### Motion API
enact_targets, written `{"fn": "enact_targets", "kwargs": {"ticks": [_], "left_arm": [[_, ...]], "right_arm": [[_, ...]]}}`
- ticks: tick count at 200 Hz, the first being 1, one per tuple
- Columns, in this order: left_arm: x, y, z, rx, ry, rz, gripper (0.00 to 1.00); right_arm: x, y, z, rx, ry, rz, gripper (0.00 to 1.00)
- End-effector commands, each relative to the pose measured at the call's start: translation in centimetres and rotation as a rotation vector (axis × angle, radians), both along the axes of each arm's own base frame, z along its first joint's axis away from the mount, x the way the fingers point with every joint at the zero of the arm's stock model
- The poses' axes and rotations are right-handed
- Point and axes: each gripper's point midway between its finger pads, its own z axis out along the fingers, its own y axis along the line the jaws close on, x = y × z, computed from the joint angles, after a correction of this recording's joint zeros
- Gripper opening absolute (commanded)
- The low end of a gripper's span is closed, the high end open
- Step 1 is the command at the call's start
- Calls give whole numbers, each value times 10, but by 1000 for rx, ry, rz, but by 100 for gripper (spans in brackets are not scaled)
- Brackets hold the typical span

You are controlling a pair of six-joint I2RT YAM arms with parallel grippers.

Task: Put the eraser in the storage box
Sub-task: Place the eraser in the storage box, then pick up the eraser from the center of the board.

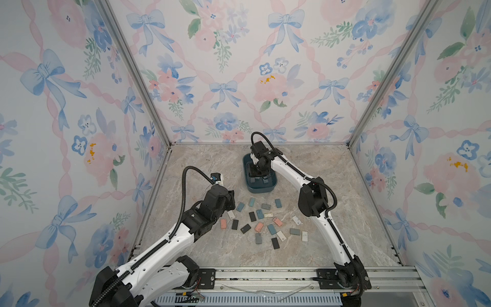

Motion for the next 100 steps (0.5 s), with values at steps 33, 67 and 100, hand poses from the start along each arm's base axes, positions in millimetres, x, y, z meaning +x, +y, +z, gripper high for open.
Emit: {"fn": "enact_targets", "kwargs": {"ticks": [33, 67, 100], "left_arm": [[-16, 8, -34, 25, 162, 38, 49], [-23, 8, -61, 45, 264, 51, 49], [-30, 10, -83, 50, 340, 74, 49]], "right_arm": [[-6, -15, 91, 31, -143, 22, 45], [-16, -25, 122, 54, -207, 26, 45], [-30, -35, 145, 89, -260, 20, 45]]}}
